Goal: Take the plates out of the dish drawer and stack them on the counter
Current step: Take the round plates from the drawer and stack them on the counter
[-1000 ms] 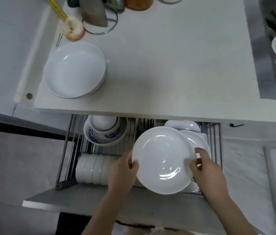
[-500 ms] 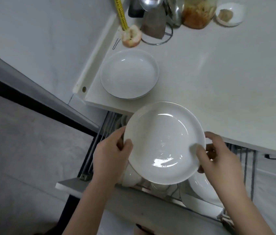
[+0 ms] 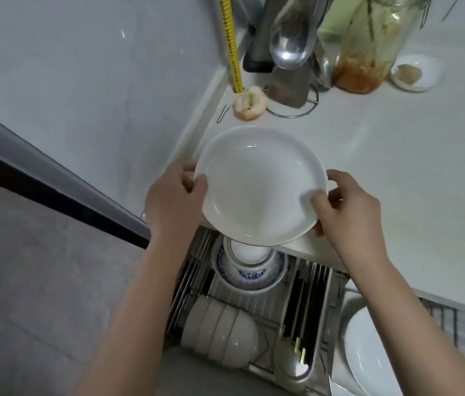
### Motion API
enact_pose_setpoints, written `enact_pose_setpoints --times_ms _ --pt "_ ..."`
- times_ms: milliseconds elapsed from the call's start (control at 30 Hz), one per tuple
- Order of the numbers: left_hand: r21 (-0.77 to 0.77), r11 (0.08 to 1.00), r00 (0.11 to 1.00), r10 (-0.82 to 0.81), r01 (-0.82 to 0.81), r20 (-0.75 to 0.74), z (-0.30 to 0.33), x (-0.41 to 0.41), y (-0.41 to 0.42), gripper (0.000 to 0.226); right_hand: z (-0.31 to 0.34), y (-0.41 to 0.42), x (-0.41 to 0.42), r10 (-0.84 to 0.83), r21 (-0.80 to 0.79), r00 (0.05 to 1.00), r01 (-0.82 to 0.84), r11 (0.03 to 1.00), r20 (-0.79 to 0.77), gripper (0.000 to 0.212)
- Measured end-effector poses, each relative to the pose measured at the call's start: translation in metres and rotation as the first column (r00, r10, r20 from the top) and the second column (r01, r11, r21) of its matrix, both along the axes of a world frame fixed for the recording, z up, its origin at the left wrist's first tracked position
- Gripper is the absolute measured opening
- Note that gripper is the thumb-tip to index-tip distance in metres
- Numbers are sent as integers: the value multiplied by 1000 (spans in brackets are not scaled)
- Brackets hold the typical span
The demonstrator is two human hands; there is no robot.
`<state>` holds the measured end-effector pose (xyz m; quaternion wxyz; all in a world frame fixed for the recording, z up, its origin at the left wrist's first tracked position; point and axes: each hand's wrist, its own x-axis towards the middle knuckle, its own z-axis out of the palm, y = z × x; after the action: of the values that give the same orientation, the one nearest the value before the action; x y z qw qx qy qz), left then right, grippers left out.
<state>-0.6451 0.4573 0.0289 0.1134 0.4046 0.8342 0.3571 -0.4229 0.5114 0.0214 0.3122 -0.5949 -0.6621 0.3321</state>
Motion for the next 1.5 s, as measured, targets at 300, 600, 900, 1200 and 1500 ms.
enact_pose_setpoints --times_ms 300,600,900,1200,1500 --pt "-160 984 990 -92 73 -109 -18 -30 51 22 -17 47 -36 52 38 987 -58 998 153 29" --pt "-171 980 975 -134 103 -179 -32 -38 62 21 -25 56 -45 -3 90 968 -20 996 249 26" --pt "-179 977 957 -159 117 -243 -35 -35 59 23 -30 52 -41 0 56 958 -16 998 287 23" --pt "-190 980 973 -103 64 -205 -42 -24 36 41 -29 31 -12 12 52 964 -27 998 265 41" --pt "-109 993 973 -65 42 -219 -47 59 -49 51 -39 -51 87 -38 61 960 22 998 279 35"
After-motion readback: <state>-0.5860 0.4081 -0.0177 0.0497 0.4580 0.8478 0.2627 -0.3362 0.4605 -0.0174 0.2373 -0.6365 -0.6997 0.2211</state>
